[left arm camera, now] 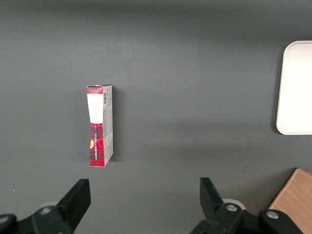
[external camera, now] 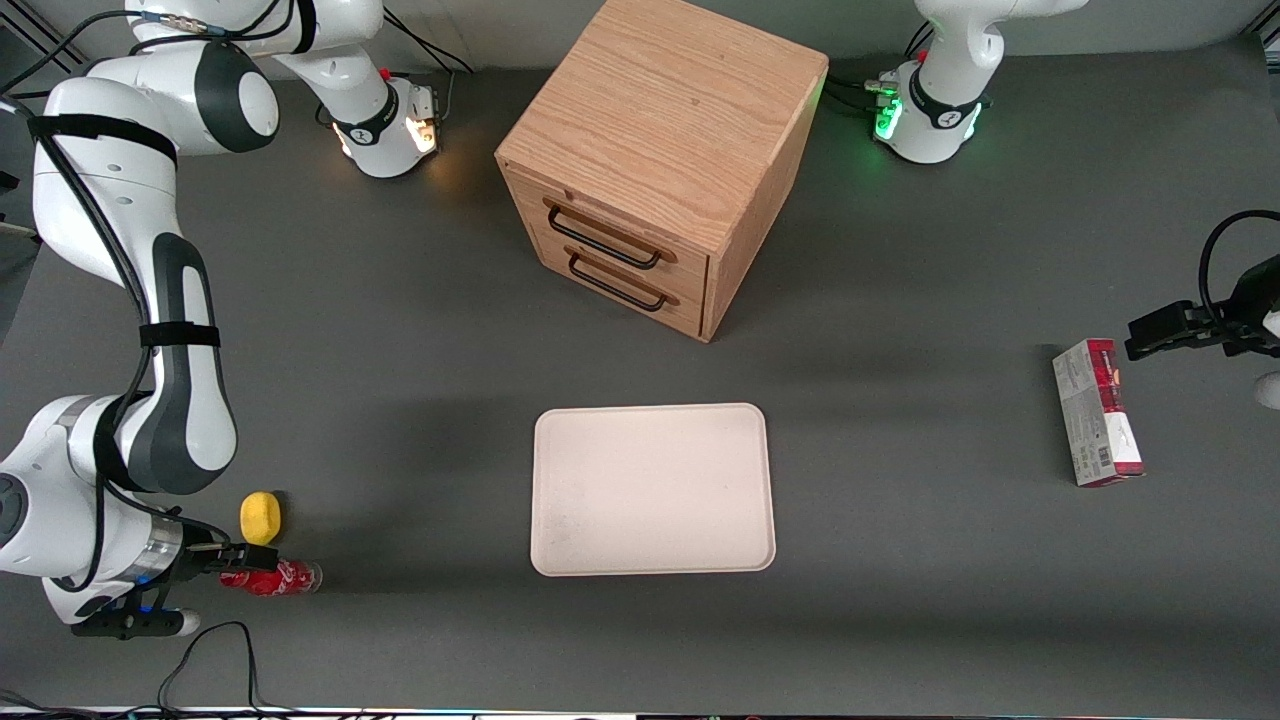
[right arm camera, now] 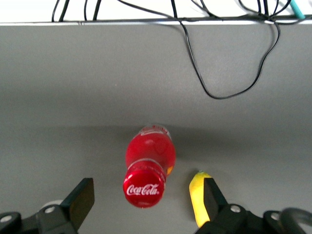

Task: Place coke bottle on tray
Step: 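Close the right gripper around the red Coca-Cola bottle's cap end, then lift the held bottle up off the table with the right gripper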

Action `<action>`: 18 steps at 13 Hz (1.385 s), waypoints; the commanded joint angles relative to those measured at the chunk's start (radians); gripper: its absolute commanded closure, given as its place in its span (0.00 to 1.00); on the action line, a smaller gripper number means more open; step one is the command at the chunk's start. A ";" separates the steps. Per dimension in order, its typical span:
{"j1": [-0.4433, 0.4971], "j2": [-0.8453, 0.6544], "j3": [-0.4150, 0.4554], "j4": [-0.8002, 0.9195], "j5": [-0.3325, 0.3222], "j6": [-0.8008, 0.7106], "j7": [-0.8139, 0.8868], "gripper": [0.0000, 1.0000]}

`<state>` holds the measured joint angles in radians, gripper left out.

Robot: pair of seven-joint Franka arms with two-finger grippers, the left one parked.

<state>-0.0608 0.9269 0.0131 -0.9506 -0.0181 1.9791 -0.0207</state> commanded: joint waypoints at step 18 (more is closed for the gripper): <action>0.018 -0.063 0.004 0.108 -0.019 -0.303 0.033 1.00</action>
<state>-0.0558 0.9312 0.0139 -0.8668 -0.0183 1.7844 -0.0133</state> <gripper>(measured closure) 0.687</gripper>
